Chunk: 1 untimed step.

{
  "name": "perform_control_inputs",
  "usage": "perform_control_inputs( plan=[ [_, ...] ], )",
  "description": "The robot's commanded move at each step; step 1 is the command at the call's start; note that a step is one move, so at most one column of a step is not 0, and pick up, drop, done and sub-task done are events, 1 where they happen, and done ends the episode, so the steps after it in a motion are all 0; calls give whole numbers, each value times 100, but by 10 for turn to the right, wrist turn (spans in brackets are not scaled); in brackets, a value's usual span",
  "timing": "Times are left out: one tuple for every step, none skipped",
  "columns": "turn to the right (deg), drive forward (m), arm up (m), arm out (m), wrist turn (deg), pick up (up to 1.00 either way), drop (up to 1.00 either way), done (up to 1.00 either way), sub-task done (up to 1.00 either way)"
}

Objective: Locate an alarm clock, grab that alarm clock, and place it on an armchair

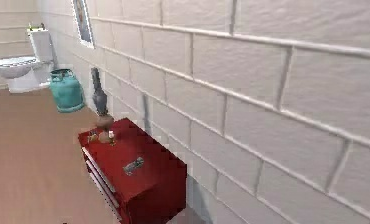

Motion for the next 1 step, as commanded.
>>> perform_control_inputs(
  plan=[
    [-210,0,0,0,0,0,0,0,0]
  ],
)
